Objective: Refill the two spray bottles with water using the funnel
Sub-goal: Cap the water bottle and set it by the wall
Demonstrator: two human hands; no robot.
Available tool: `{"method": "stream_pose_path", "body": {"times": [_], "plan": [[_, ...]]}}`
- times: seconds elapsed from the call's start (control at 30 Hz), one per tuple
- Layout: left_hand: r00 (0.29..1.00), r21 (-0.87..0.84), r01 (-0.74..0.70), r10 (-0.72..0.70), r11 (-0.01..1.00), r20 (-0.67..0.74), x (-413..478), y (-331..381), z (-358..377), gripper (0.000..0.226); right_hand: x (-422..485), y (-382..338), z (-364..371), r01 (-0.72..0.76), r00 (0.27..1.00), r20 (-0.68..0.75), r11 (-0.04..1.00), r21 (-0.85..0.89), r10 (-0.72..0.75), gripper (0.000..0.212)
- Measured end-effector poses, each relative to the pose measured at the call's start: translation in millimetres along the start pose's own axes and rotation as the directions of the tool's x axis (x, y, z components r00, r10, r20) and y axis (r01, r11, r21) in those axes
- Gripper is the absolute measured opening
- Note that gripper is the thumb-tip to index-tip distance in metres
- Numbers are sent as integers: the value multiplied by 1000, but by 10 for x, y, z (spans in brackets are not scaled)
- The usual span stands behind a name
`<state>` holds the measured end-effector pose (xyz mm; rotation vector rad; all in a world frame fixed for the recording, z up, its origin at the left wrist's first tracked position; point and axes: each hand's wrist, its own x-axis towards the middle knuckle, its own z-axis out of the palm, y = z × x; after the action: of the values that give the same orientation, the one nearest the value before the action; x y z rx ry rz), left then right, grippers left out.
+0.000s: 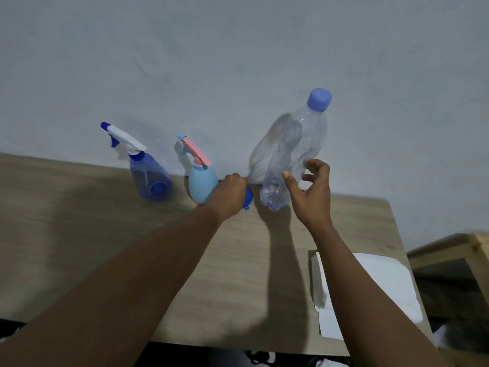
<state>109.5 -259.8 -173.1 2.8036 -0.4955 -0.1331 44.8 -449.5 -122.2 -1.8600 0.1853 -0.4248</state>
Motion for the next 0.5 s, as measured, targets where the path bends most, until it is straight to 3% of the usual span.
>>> {"method": "stream_pose_path", "body": {"times": [0.17, 0.33, 0.5], "plan": [[999, -65, -15, 12, 998, -39, -43, -15, 68, 35, 23, 28, -11, -9, 1000, 29, 1000, 4, 8, 59], [998, -43, -33, 30, 999, -60, -91, -35, 157, 63, 15, 29, 7, -17, 999, 44, 1000, 3, 17, 60], [988, -14, -33, 30, 999, -153, -251, 41, 107, 74, -100, -9, -27, -67, 998, 5, 997, 35, 67, 82]]}}
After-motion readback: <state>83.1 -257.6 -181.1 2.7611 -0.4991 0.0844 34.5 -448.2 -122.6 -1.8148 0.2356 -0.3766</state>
